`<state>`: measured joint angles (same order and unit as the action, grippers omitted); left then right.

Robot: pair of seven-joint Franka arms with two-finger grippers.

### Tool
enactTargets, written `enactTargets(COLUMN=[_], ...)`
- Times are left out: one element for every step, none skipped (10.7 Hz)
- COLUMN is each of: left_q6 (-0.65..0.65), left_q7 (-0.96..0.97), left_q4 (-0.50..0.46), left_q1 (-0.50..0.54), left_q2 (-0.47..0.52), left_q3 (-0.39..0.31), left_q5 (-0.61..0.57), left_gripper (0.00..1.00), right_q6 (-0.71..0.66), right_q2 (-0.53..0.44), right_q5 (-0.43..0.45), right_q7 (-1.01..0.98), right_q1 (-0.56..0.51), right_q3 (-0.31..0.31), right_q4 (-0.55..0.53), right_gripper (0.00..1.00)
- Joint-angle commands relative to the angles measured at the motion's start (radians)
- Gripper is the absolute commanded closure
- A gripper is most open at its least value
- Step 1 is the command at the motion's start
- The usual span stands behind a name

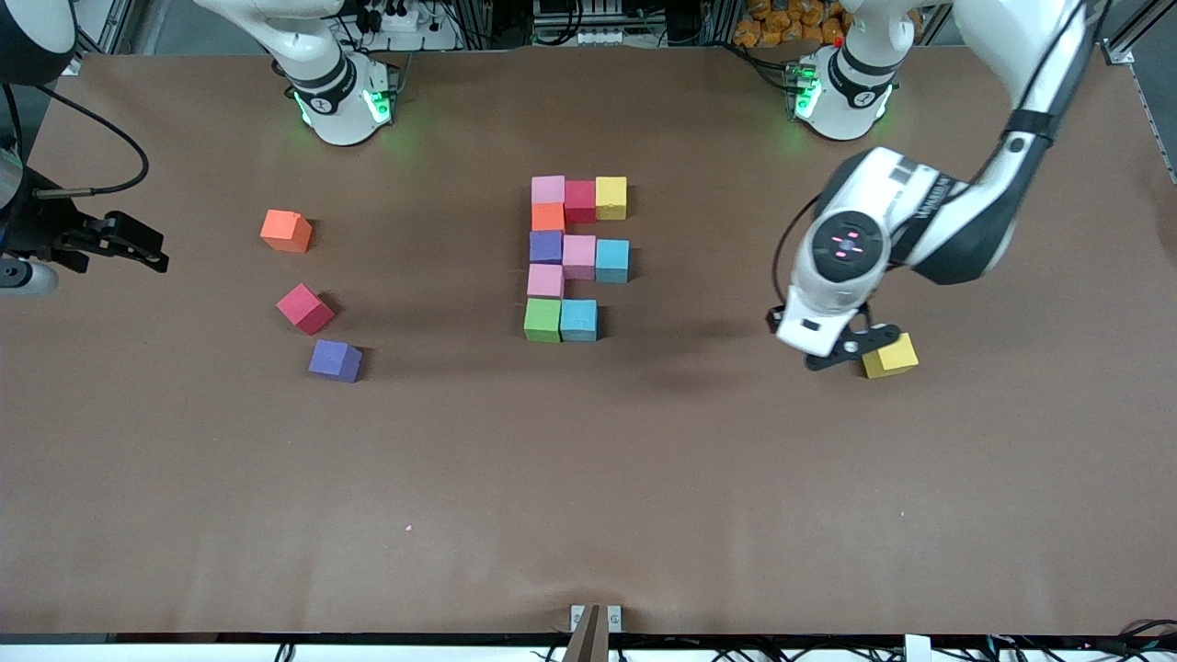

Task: Arrange 11 blocks into digit 3
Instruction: 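Move the left gripper to the yellow cube and grasp it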

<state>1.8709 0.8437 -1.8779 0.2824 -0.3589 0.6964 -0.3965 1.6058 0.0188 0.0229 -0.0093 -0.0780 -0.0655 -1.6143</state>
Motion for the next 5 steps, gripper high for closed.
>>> enactTargets(left_q6=[0.146, 0.195, 0.232, 0.258, 0.267], left_q7=[-0.089, -0.139, -0.202, -0.257, -0.288], left_q4=[-0.156, -0.19, -0.205, -0.21, -0.21], left_q1=[0.192, 0.255, 0.295, 0.341, 0.366], left_q2=[0.044, 0.046, 0.041, 0.028, 0.02], left_q3=[0.075, 0.093, 0.095, 0.094, 0.094], left_q5=[0.011, 0.01, 0.002, 0.004, 0.001], left_gripper=[0.0, 0.0, 0.0, 0.0, 0.0], right_q6=[-0.003, -0.003, -0.004, -0.006, -0.007], right_q2=[0.0, 0.0, 0.0, 0.0, 0.0], right_q5=[0.0, 0.0, -0.001, 0.0, 0.0], right_q7=[0.005, 0.005, 0.005, 0.005, 0.005], right_q1=[-0.003, -0.003, -0.003, -0.003, -0.003], right_q3=[-0.002, -0.002, -0.002, -0.002, -0.002], right_q4=[0.004, 0.004, 0.004, 0.004, 0.004], right_gripper=[0.0, 0.0, 0.0, 0.0, 0.0])
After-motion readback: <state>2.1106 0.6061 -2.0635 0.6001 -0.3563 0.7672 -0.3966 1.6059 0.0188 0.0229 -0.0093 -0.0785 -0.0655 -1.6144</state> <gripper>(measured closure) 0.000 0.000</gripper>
